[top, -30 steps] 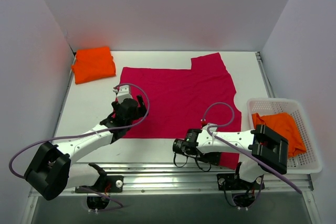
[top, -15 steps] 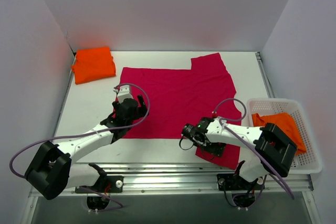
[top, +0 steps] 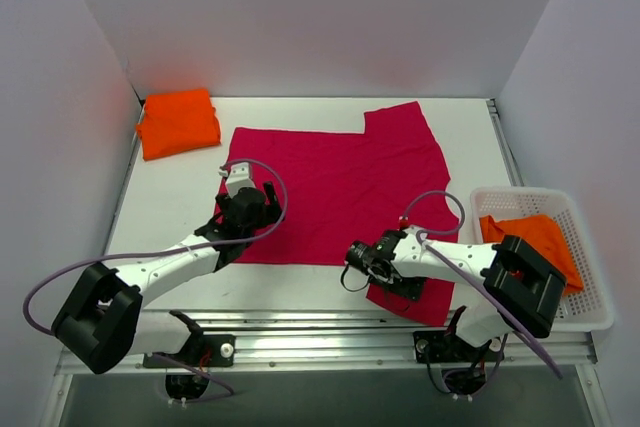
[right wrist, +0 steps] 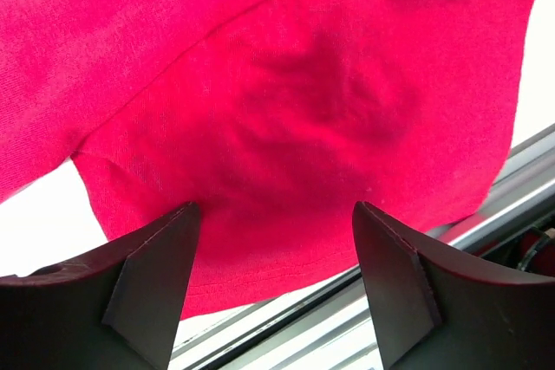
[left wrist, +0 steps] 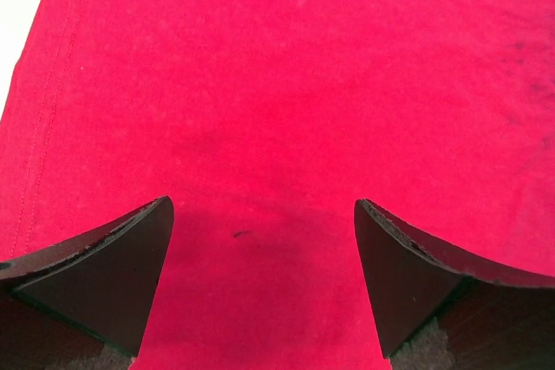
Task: Fold and stack the t-shirts
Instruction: Flatten the tshirt out
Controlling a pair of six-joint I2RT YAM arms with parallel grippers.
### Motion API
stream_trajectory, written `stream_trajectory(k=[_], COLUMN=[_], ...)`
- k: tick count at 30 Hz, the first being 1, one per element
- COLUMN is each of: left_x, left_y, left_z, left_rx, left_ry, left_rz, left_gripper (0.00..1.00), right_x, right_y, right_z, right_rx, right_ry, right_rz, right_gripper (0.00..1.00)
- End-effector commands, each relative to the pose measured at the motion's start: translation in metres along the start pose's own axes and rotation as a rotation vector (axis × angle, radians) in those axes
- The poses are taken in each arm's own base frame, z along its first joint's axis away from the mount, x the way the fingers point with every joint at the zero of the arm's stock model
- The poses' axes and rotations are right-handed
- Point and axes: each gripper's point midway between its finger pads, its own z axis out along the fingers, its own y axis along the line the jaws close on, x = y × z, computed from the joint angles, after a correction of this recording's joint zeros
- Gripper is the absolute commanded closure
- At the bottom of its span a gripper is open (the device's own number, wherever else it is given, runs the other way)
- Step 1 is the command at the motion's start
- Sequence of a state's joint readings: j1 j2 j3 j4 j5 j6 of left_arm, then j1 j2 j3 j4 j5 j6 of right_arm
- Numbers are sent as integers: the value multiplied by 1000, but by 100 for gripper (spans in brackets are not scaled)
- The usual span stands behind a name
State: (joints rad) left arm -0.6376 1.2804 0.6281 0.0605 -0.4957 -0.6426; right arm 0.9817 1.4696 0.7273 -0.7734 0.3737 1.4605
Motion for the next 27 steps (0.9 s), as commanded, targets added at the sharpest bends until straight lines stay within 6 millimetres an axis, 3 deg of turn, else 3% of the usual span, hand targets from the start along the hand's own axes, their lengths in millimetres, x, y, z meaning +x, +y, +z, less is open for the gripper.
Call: stream_trajectory(k=[1, 4, 8, 14, 16, 21, 24, 27], left_x=[-19, -19, -22, -24, -27, -31, -32, -31], left_y=[-10, -11, -10, -9, -10, -7, -3, -2], left_z=[6, 6, 6, 4, 3, 0, 1, 3], left_rx=[12, 13, 11, 7, 8, 2, -10, -13], left_ry=[-52, -51, -58, -62, -66, -82, -84, -81], left_rz=[-21, -21, -21, -19, -20, -20, -21, -22], left_gripper=[6, 5, 5, 6, 6, 5, 5, 6], right_x=[45, 47, 45, 50, 58, 88, 94, 103], right_y=[-13, -9, -4, 1, 12, 15, 23, 22], right_z=[18, 17, 17, 22, 26, 39, 43, 49], right_rx=[39, 47, 31, 10, -29, 14, -12, -30], right_ry=[153, 136, 139, 231, 274, 411, 433, 457], right_rz=[-27, -39, -37, -74, -124, -249, -256, -244], right_gripper=[32, 33, 50, 67, 67, 53, 45, 49])
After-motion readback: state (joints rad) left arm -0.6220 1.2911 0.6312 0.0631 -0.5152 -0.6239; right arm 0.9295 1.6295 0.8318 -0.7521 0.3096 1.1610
